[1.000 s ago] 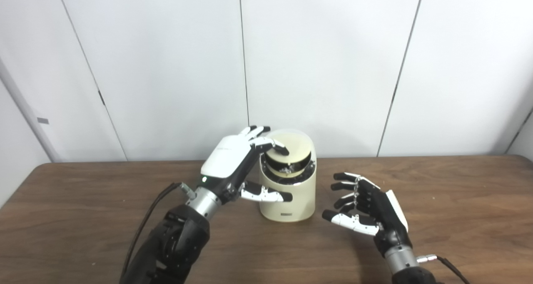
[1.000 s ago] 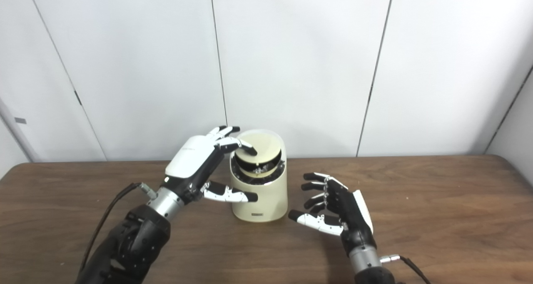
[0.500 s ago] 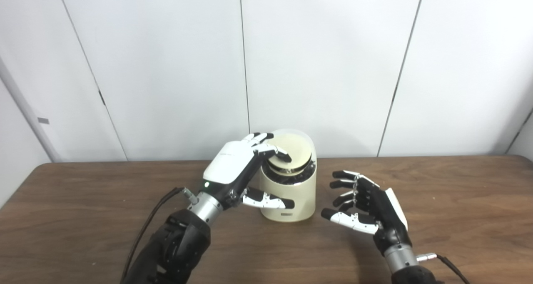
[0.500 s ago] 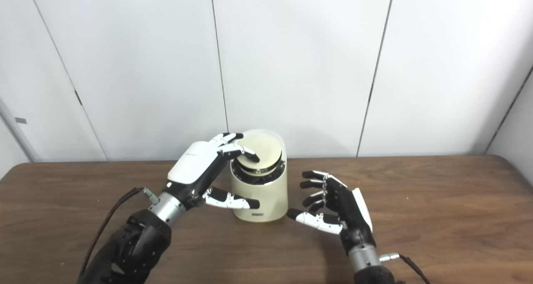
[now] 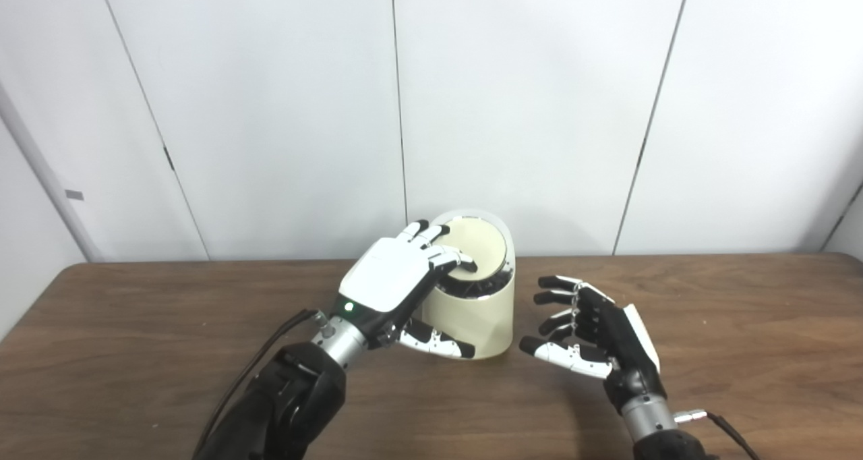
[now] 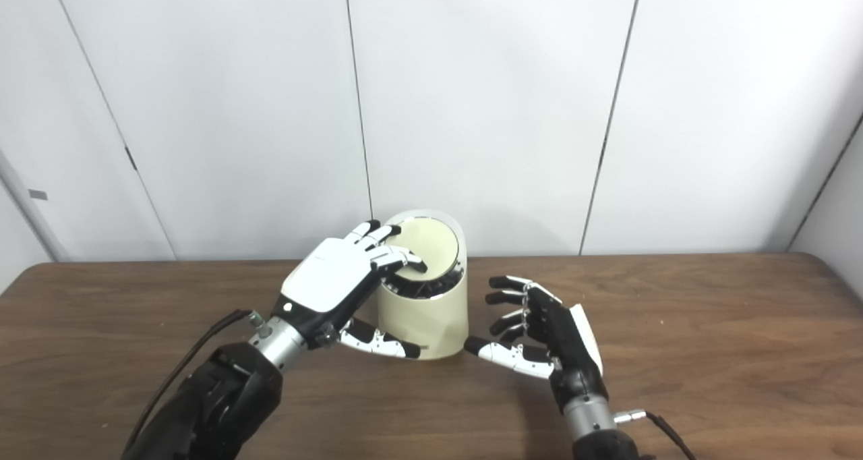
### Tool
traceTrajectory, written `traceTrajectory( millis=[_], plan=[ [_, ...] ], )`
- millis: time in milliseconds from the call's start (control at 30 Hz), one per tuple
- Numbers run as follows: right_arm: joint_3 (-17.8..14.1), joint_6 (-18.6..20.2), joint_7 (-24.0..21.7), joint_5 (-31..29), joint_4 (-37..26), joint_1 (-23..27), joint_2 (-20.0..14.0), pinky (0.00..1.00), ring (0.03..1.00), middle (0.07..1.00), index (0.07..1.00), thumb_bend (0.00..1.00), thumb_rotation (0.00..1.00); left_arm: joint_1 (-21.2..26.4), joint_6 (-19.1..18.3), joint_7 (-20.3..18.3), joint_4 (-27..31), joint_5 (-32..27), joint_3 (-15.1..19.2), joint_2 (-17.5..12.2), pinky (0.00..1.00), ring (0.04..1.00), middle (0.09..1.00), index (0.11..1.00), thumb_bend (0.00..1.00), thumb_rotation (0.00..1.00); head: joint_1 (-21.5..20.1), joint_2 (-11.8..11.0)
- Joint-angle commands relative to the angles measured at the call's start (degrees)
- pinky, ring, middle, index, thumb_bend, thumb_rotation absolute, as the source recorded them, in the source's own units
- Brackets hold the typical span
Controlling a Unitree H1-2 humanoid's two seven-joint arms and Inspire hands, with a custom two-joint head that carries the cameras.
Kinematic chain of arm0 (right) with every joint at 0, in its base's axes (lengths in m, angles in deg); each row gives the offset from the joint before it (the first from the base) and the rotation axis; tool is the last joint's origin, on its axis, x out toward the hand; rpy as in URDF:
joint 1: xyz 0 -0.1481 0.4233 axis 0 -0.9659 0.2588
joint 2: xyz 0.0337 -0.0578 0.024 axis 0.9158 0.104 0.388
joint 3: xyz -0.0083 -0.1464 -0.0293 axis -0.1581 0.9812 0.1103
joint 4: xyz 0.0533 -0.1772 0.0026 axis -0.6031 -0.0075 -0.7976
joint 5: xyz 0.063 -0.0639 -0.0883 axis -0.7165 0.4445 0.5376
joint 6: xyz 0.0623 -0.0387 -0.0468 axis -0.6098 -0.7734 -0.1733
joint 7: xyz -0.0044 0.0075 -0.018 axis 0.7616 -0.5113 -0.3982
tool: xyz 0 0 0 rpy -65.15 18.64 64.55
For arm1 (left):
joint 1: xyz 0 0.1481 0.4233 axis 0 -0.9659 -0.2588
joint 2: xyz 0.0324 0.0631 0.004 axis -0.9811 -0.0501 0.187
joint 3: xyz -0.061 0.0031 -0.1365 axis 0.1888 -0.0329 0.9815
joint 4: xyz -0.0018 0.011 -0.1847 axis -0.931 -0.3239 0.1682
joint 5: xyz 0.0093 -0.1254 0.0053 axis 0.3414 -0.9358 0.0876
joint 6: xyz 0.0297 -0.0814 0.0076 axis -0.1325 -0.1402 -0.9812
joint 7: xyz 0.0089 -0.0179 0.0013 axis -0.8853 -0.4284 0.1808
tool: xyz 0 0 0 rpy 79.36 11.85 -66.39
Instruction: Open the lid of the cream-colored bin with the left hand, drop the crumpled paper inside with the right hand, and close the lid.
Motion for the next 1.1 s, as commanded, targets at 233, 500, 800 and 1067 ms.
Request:
traceTrajectory(
  millis=[233,500,800,1067],
  plan=[
    [-0.09,-0.7,0.42,0.13,-2.96,1.74,0.16,0.37,0.48,0.656,0.691,0.75,0.24,2.43,-5.89,-8.74,0.28,5.98,-2.25,-0.77,1.0,0.999,0.859,0.837,0.94,0.47,-0.19,0.44],
    [-0.09,-1.13,0.79,1.25,-2.8,2.0,-0.19,0.34,0.467,0.655,0.697,0.75,0.26,4.27,-7.8,-18.26,-0.27,7.34,-5.27,-2.28,1.0,0.98,0.796,0.782,0.95,0.57,-0.19,0.56],
    [-0.17,-1.16,0.88,1.44,-2.57,2.16,-0.15,0.34,0.473,0.651,0.696,0.74,0.25,3.52,-6.52,-15.04,1.15,3.17,-3.63,-2.4,1.0,0.895,0.721,0.698,0.94,0.56,-0.16,0.45],
    [-0.22,-1.44,0.71,0.85,-2.08,2.24,0.01,0.36,0.48,0.659,0.699,0.73,0.25,0.58,-3.19,-2.09,2.94,0.11,0.71,-1.51,0.95,0.869,0.768,0.754,0.86,0.48,-0.01,0.15]
  ],
)
